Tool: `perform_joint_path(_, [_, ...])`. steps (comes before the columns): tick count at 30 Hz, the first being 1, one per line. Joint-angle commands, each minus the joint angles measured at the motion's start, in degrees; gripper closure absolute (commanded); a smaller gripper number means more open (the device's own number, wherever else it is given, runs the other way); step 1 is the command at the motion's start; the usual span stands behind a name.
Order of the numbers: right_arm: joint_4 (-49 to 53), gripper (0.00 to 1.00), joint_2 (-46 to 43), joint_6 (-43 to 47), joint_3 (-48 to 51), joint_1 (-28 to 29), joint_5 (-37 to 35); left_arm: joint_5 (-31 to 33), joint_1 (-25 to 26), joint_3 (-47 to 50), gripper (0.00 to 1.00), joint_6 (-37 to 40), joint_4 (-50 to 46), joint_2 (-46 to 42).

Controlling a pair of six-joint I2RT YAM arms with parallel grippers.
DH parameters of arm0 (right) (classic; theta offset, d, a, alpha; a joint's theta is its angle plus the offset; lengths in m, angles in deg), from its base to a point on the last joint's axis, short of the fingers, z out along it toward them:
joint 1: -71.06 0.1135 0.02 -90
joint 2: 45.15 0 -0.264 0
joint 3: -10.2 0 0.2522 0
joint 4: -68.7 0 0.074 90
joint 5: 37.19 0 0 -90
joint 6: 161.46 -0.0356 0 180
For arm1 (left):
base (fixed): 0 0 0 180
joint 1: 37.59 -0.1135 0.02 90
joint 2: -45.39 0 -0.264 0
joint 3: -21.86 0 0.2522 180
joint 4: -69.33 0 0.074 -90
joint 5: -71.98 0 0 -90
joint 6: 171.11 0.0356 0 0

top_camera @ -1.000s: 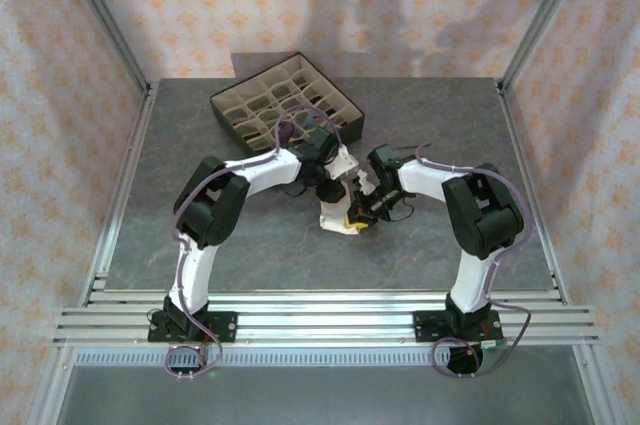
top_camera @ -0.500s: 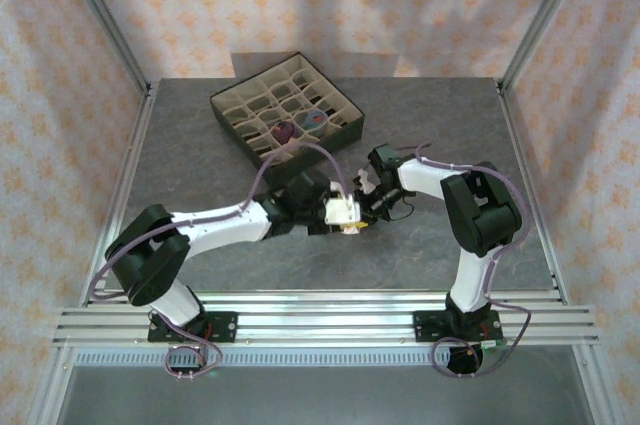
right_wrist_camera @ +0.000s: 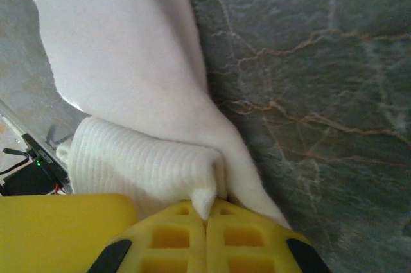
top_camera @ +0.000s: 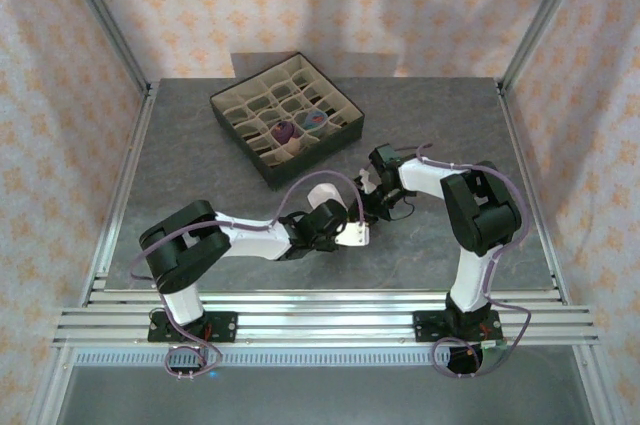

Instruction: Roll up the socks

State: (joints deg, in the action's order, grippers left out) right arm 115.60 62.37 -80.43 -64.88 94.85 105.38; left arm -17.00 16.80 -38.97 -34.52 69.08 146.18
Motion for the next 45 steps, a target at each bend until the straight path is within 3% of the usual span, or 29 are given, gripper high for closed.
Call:
perform_joint_path(1, [0.52, 1.00, 2.29, -0.08, 2.32, -0.14, -5.76, 2.01, -0.09, 0.73, 0.54, -0.34, 3.36, 1.64])
perform_joint_path(3, [0.42, 1.00, 2.17, 0.04, 2.52, -0.27, -5.51, 1.41, -0.08, 0.94, 0.58, -0.92, 2.32, 1.59])
perform_joint_path(8, [-0.67, 0.99, 1.30, 0.03, 3.03, -0.40, -3.85, -0.39, -0.43, 0.64, 0.89, -3.08, -1.43, 2.02])
perform_joint_path(11, [-1.62, 0.90, -0.26, -0.04, 3.65, -0.40, -3.36, -4.54, -1.92, -1.24, 0.99, -6.33, -6.69, 2.56])
perform_joint_path(15, [-3.09, 0.70, -3.13, 0.26, 4.99, -0.58, -2.36, -12.20, -5.63, -2.50, 1.00, -10.98, -10.64, 2.84])
perform_joint_path(23, [-8.19, 0.55, -13.64, 0.40, 9.08, -3.55, -2.86, -31.84, -14.45, -6.40, 1.00, -16.00, -17.60, 3.47])
perform_joint_path(33, [-23.15, 0.55, -15.18, -1.22, 14.17, -3.56, -3.56, -51.76, -21.63, -10.45, 1.00, -20.06, -20.74, 6.50])
perform_joint_path(45, [-25.06, 0.56, -11.82, 2.72, 15.11, -1.54, 2.22, -61.06, -24.79, -15.73, 1.00, -21.70, -24.91, 11.01])
